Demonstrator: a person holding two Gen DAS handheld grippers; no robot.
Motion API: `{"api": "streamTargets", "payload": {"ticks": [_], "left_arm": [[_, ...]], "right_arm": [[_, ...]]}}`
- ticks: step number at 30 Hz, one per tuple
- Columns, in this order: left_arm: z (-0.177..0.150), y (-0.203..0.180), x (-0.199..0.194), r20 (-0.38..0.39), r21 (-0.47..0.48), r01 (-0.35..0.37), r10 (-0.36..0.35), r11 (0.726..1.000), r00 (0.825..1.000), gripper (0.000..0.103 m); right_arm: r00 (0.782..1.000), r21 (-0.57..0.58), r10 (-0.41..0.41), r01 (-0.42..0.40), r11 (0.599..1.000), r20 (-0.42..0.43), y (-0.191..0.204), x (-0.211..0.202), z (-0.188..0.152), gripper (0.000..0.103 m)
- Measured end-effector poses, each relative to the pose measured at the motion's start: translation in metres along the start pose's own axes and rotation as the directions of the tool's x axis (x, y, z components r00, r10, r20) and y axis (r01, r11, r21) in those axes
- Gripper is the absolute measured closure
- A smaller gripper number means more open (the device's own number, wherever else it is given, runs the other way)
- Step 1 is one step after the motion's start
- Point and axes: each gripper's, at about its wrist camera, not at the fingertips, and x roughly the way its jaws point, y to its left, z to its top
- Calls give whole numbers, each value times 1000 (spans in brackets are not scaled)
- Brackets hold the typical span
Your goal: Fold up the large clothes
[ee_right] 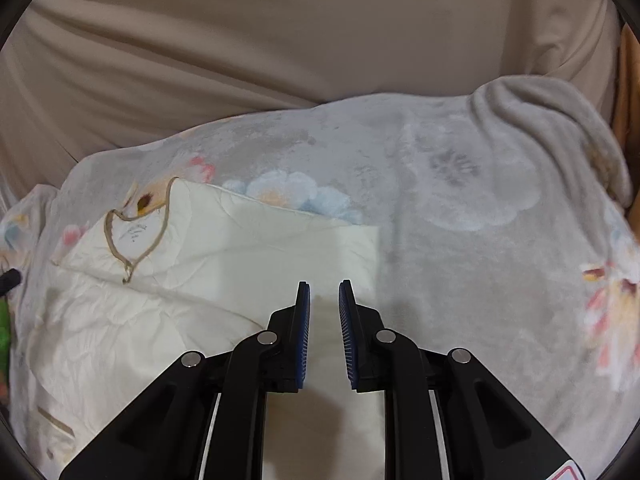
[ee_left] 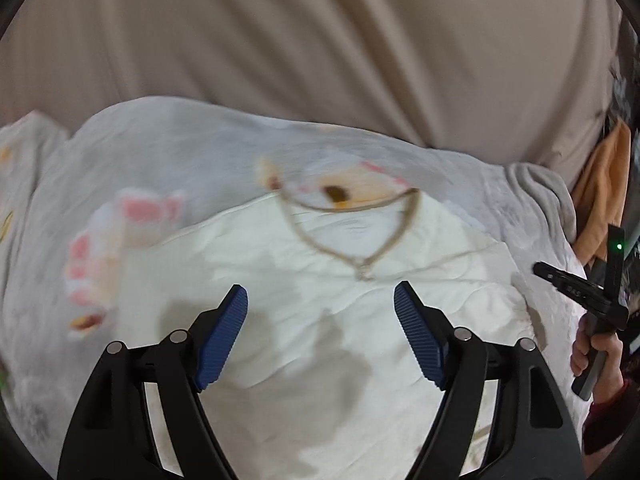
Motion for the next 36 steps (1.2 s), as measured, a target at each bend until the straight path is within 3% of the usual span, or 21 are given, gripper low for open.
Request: {"api": "streamTargets", "payload": {"ticks": [3,7,10,11,12,15,16,17,18,19,21,24,26,28,29,31,33,34,35,36], "left_arm": [[7,-43,48,-74,40,65,-62,997,995,31],[7,-71,113,-154,16,127,-123,992,980,31],[-1,-82,146,-244,31,149,-137,988,960,31],[-2,-86,152,-252,56,136,-118,989,961,31],[-4,-89,155,-253,88,122,-96,989,963,31],[-7,-92,156,-245,142,70,-33,987,969,70],[-6,-88,154,-233,136,51,-18,989,972,89],[-4,-84,153,-225,122,47,-19,991,974,96],[-4,-79,152,-216,109,38,-14,993,976,98],[-3,-75,153,-208,103,21,1,994,978,98],[-5,-69,161,-219,99,1,21,995,975,98],[-7,-65,165,-223,83,-1,20,997,975,96],[-8,-65,161,-216,98,-30,51,995,975,95],[-8,-63,155,-212,101,-50,70,994,975,95],[-7,-59,145,-204,91,-51,69,995,977,95],[-9,-50,120,-183,64,-31,42,997,982,92],[-16,-40,82,-150,57,-33,41,998,988,68],[-23,-33,58,-128,55,-44,51,998,990,49],[-30,-26,36,-108,49,-43,48,998,993,42],[-37,-19,18,-93,43,-42,46,998,995,41]], "right_arm": [[999,-23,25,-26,999,-28,24,23,8,93],[1000,-77,15,-17,997,-26,45,40,15,93],[1000,-77,-5,5,997,-6,39,42,21,75],[1000,-60,-8,8,998,-4,31,43,22,62],[1000,-44,-16,16,999,2,24,44,22,59],[999,-19,-30,29,999,-20,6,53,19,61],[999,-12,-27,26,1000,-43,2,58,17,67],[999,-1,-7,7,1000,-45,0,56,16,88],[999,9,41,-40,999,-33,1,51,15,96],[994,4,107,-107,994,-4,5,42,13,96],[991,-59,131,-129,990,35,16,35,10,97],[993,-136,-46,32,990,-104,13,83,0,103],[995,-64,-47,41,997,-93,-8,82,0,103],[988,6,-142,143,990,-65,-30,65,1,99],[987,38,-148,150,988,-60,-41,55,-2,94],[993,103,-106,110,989,-45,-65,23,-13,93],[997,99,-70,72,992,-23,-76,-13,-30,93],[998,73,-60,61,995,-7,-77,-39,-45,92],[999,55,-49,49,997,3,-78,-57,-56,87],[999,37,-35,35,999,12,-77,-77,-71,78]]}}
